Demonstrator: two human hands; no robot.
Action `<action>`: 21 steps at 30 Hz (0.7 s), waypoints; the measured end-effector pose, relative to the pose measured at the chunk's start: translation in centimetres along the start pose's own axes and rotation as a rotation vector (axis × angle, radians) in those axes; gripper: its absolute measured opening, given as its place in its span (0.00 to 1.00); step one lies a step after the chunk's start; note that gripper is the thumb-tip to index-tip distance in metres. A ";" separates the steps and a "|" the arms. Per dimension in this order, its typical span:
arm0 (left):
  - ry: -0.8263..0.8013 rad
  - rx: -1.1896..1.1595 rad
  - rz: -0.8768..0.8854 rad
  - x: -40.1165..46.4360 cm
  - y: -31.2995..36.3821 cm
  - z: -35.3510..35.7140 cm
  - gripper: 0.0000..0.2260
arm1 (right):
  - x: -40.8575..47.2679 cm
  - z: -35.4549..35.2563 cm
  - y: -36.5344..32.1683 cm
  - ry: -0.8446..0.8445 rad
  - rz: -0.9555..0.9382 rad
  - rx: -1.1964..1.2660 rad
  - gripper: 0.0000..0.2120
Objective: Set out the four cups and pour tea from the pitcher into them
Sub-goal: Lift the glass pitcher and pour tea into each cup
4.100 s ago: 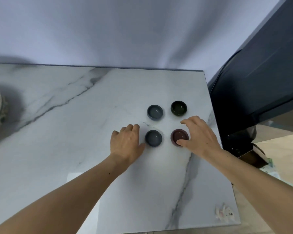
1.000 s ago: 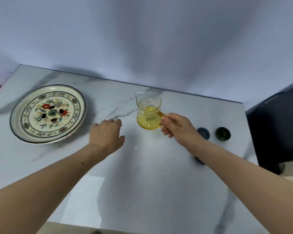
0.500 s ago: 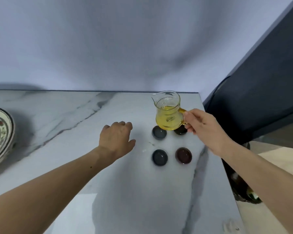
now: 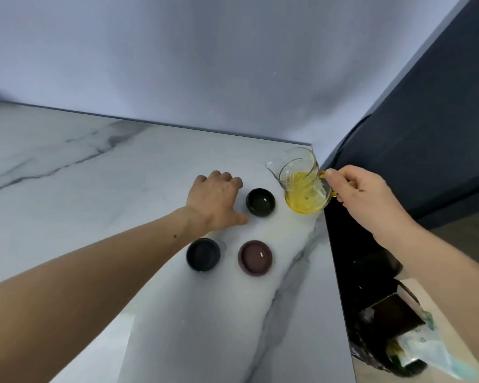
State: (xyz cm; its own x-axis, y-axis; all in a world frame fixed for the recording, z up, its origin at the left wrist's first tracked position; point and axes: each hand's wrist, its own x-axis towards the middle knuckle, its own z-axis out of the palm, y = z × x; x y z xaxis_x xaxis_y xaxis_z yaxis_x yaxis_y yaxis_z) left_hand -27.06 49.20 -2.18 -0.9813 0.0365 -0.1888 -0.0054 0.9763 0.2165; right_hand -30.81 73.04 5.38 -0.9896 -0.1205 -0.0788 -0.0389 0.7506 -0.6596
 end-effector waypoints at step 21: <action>0.099 -0.015 0.075 5.0 0.6 4.2 0.30 | 3.9 1.8 0.4 -0.030 -0.336 -0.641 0.19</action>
State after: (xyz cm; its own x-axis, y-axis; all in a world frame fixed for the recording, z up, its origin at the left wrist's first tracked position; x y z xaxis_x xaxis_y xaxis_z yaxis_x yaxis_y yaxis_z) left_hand -31.11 50.91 -7.00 -0.9933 0.0870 -0.0763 0.0663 0.9683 0.2409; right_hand -34.47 71.71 3.50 -0.9060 -0.4225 0.0244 -0.4230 0.9022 -0.0842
